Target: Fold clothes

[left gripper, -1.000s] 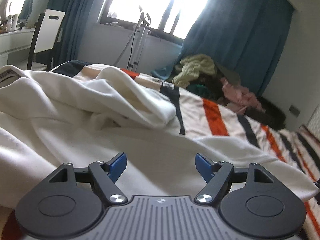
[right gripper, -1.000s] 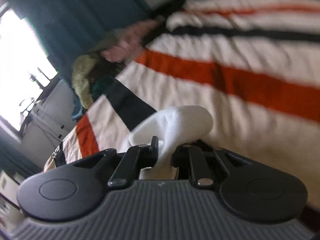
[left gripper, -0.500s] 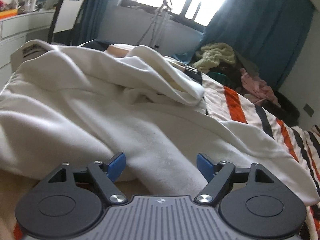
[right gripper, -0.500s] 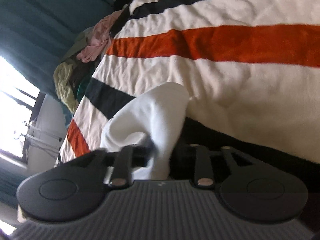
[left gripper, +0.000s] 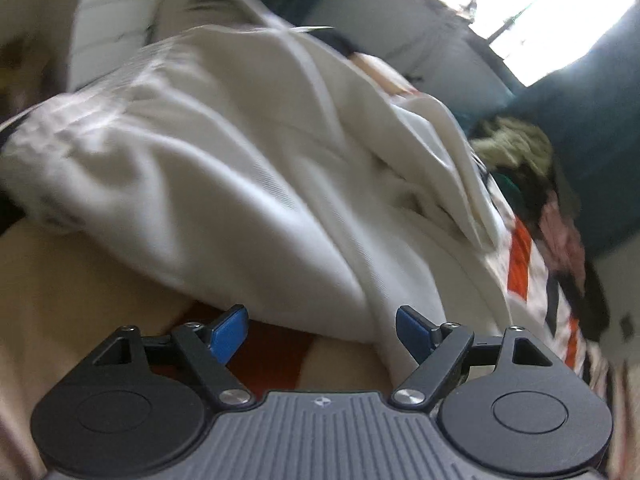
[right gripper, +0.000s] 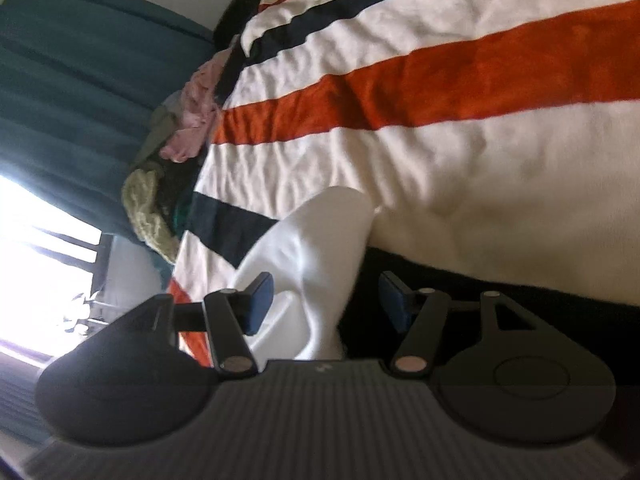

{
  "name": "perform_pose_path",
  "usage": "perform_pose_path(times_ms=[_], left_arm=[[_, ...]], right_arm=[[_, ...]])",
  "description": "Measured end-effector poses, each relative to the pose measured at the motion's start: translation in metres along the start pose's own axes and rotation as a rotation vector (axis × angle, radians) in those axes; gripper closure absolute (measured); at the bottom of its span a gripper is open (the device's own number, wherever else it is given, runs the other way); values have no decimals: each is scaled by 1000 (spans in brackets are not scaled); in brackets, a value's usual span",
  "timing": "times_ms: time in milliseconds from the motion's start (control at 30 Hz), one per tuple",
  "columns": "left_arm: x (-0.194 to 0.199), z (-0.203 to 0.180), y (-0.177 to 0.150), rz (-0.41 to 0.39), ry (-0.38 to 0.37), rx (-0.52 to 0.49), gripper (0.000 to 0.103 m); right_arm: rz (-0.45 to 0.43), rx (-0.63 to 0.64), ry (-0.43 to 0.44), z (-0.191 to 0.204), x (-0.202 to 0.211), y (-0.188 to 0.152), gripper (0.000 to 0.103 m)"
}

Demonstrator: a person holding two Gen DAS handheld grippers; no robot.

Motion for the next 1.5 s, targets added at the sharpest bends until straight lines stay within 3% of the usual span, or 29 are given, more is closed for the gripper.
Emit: perform_pose_path(times_ms=[133,333,467,500,667,933,1133,1300,1400,1433,1467,1500], left_arm=[[9,35,29,13,-5,161,21],[15,79,62,-36,6,327,23],[9,99,69,-49,-18,457,37],[9,100,70,-58,-19,464,39],[12,99,72,-111,-62,467,79],[67,100,92,-238,-129,358,89],[97,141,106,-172,-85,420,90],[94,163,99,-146,-67,442,90],[95,168,93,-148,-50,447,90],[95,168,93,-149,-47,449,90],[95,167,92,-150,-44,451,90],[96,167,91,-150,-44,451,90]], right_arm=[[-14,-4,-12,0,3,1,41],[4,-90,-37,-15,6,6,41],[22,-184,9,-26,14,17,41],[26,-203,22,-28,16,20,41],[41,-224,33,-32,18,25,42],[66,-160,-7,-24,-9,24,42],[82,-107,-5,-18,-37,37,42],[130,-282,68,-40,-63,38,43],[154,-249,74,-37,-75,41,63],[162,-238,75,-36,-79,42,84],[161,-221,80,-34,-81,44,93],[136,-188,96,-29,-80,49,94]])
Point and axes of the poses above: each gripper's, at about its wrist camera, not at the fingertips, and x roughly against the way its jaws point, z to its left, y to its top, the point moved 4 cm from there along -x, roughly the way its jaws point, and after that the axes turned 4 degrees about x, right-handed, at the moved point
